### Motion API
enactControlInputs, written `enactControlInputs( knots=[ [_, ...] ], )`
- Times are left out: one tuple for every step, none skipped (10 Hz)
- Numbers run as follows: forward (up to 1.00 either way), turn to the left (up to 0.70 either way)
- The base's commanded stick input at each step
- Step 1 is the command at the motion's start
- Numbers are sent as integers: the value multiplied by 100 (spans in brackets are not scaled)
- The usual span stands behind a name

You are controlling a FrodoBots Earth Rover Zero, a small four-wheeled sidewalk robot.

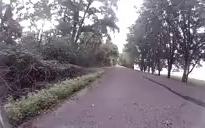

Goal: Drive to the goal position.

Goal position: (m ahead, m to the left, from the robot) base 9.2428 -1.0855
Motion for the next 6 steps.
enactControlInputs(
  knots=[
    [70, 0],
    [70, 0],
    [70, 0],
    [70, 0],
    [70, 0],
    [70, 0]
  ],
)
